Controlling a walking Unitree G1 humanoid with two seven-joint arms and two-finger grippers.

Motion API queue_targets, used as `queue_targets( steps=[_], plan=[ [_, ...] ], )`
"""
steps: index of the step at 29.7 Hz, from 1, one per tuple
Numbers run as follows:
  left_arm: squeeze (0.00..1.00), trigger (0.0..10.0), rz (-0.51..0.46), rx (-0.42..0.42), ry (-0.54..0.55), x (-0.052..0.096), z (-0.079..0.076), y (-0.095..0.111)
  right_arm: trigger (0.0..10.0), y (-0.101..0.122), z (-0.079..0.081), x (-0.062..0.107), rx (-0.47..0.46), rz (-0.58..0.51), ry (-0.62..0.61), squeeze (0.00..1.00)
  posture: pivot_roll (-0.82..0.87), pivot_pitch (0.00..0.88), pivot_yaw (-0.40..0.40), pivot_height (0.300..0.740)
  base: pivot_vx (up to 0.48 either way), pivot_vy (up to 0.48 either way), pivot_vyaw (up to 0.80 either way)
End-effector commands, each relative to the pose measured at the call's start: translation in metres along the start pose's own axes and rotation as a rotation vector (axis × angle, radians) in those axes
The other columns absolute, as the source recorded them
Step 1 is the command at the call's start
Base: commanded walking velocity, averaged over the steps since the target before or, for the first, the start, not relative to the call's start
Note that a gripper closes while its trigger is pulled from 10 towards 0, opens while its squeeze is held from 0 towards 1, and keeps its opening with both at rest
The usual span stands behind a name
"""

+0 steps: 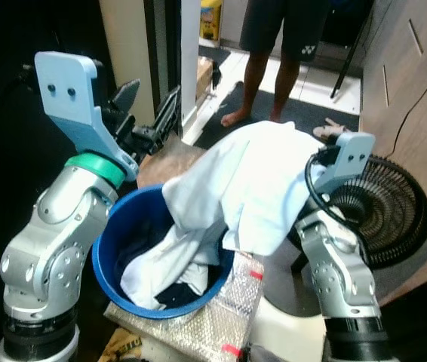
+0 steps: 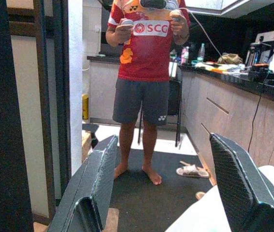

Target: Clothes washing

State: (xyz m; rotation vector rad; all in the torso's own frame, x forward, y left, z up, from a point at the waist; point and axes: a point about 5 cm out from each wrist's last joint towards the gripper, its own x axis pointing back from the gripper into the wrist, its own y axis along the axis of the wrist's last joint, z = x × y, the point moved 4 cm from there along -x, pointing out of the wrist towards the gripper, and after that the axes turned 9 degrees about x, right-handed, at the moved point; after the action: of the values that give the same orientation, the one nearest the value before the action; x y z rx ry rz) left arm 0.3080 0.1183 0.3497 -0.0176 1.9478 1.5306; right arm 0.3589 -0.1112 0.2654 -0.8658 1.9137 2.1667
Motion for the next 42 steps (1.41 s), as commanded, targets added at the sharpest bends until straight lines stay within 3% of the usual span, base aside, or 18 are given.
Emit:
queue_targets(
  steps=[1, 16, 33, 42],
  plan=[
    [0.00, 10.0, 0.005, 0.003, -0.007, 0.000, -0.002, -0.002, 10.0, 0.008, -0.001, 0.001, -0.001, -0.029, -0.004, 0.00, 0.10, 0.108, -0.031, 0.681, 0.000, 0.000, 0.00],
    [0.00, 10.0, 0.009, 0.008, -0.003, 0.000, -0.002, -0.005, 10.0, 0.009, -0.004, -0.002, 0.011, -0.030, -0.023, 0.00, 0.10, 0.105, -0.032, 0.724, 0.000, 0.000, 0.00],
    [0.00, 10.0, 0.012, 0.011, 0.012, -0.003, 0.001, -0.007, 10.0, 0.015, -0.012, -0.006, 0.016, -0.065, -0.086, 0.00, 0.10, 0.089, -0.028, 0.724, 0.000, 0.000, 0.00],
    [0.00, 10.0, 0.021, 0.012, 0.015, -0.004, 0.003, -0.012, 10.0, 0.015, -0.013, -0.007, 0.007, -0.067, -0.101, 0.00, 0.10, 0.085, -0.024, 0.724, 0.000, 0.000, -0.78]
  ],
)
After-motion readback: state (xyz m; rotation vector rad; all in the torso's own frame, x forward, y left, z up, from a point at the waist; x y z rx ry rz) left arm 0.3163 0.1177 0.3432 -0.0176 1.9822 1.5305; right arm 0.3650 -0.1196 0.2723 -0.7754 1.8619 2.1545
